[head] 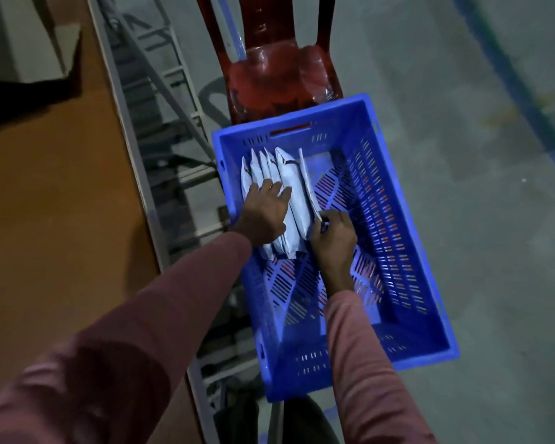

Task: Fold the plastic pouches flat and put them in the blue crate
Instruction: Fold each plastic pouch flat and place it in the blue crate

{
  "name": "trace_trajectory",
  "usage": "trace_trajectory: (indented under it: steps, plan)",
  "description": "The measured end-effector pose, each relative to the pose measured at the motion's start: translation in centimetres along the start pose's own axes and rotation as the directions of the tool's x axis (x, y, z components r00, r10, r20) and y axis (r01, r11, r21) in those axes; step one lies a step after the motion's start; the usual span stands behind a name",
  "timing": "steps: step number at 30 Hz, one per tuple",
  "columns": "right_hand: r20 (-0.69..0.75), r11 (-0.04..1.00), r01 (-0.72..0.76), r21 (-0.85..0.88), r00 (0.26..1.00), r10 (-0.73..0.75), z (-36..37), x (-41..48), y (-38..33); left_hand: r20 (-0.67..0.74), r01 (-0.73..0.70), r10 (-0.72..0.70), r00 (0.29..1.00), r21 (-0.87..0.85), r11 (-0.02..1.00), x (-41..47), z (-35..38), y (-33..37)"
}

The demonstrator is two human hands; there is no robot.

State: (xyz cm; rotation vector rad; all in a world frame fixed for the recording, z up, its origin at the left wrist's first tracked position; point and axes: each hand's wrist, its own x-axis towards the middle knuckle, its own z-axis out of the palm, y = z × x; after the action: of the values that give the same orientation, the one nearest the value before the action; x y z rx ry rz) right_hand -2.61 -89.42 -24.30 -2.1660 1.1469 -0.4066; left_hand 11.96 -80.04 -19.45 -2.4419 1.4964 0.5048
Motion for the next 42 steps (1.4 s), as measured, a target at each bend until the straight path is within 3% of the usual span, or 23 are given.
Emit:
trace_trajectory:
  steps: [5, 10, 15, 19, 26, 32, 34, 37, 42]
  plan:
    - [0.078, 0.997, 0.033, 0.066, 0.996, -0.038, 0.9, 1.0, -0.6, -0.08, -0.06, 0.053, 0.995, -0.08, 0.995, 0.3, 0.2, 0.5]
    - [0.199, 0.986, 0.035, 0.166, 0.978, -0.068, 1.6, 1.6, -0.6, -0.074, -0.087, 0.079, 0.994, -0.109, 0.99, 0.1, 0.5, 1.0]
    - [0.385, 0.96, -0.152, 0.235, 0.921, 0.052, 1.4, 2.7, -0.7, -0.124, -0.08, 0.062, 0.99, -0.149, 0.986, 0.2, 0.2, 0.8]
    - [0.374, 0.923, -0.222, 0.313, 0.923, 0.096, 1.1, 3.4, -0.9, -0.081, -0.022, 0.008, 0.997, -0.173, 0.985, 0.3, -0.6, 1.2]
    - [0.477, 0.92, -0.241, 0.309, 0.876, 0.069, 1.3, 3.7, -0.7, 0.012, 0.014, -0.012, 1.0, -0.123, 0.992, 0.3, -0.3, 1.3]
    - [0.335, 0.946, -0.143, 0.29, 0.941, 0.04, -0.5, 2.6, -1.6, -0.014, 0.118, -0.122, 0.992, -0.161, 0.98, -1.4, -2.7, 1.1]
    - [0.298, 0.957, -0.079, 0.279, 0.954, -0.008, -2.0, 1.8, -2.2, -0.065, 0.197, -0.213, 0.975, -0.194, 0.961, -3.5, -4.2, 1.0]
    - [0.25, 0.973, 0.025, 0.229, 0.965, -0.084, -4.9, 0.4, -3.6, -0.258, 0.21, -0.278, 0.925, -0.261, 0.942, -8.1, -6.6, 1.1]
    - [0.118, 0.952, 0.165, 0.257, 0.973, -0.2, -9.6, -3.9, -8.9, -0.564, 0.19, -0.376, 0.735, -0.361, 0.913, -18.2, -9.5, 0.6]
